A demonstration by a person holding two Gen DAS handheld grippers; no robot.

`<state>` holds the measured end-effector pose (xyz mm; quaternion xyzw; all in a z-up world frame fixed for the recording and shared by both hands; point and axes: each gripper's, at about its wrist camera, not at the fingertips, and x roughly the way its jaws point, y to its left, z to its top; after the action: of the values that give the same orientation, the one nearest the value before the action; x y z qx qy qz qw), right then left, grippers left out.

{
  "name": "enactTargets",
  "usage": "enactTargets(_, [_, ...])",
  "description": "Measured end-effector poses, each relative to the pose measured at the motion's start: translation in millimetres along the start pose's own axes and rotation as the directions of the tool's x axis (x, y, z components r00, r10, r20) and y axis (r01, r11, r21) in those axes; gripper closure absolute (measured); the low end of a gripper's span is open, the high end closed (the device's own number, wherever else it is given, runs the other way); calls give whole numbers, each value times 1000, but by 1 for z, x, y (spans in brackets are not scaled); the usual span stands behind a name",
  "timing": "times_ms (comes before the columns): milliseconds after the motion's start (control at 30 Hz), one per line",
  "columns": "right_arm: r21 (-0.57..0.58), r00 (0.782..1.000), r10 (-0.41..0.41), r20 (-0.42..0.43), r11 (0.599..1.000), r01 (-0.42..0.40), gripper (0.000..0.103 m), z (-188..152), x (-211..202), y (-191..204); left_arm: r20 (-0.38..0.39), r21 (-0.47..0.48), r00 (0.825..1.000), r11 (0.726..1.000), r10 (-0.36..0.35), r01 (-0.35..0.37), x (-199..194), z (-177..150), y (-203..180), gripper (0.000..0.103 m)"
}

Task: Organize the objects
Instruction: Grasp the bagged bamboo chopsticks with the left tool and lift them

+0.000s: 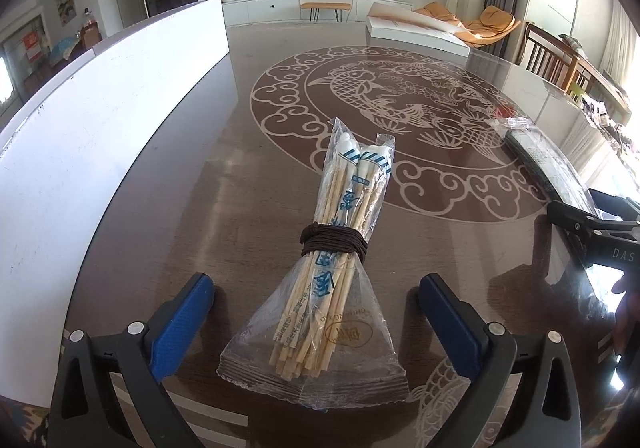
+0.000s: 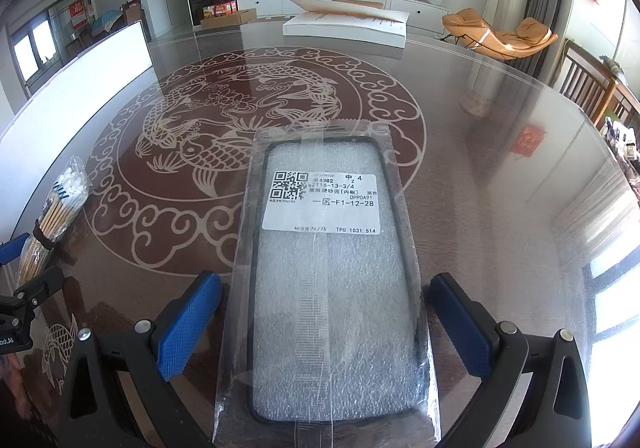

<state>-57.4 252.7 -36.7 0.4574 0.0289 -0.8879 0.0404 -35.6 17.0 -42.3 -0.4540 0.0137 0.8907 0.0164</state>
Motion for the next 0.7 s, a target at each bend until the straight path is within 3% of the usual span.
enactTargets(533, [0,1000,0,0,1000,0,0,0,0,0,5,-2,1000,1000,2,-2,-1,-1,-1,0])
enactTargets(633, [0,1000,0,0,1000,0,0,0,0,0,-33,19,996,997,-81,81,-5,1,4,0])
enactTargets(700, [0,1000,0,0,1000,0,0,0,0,0,30,-41,978,978,-205,206,-22,3,23,0])
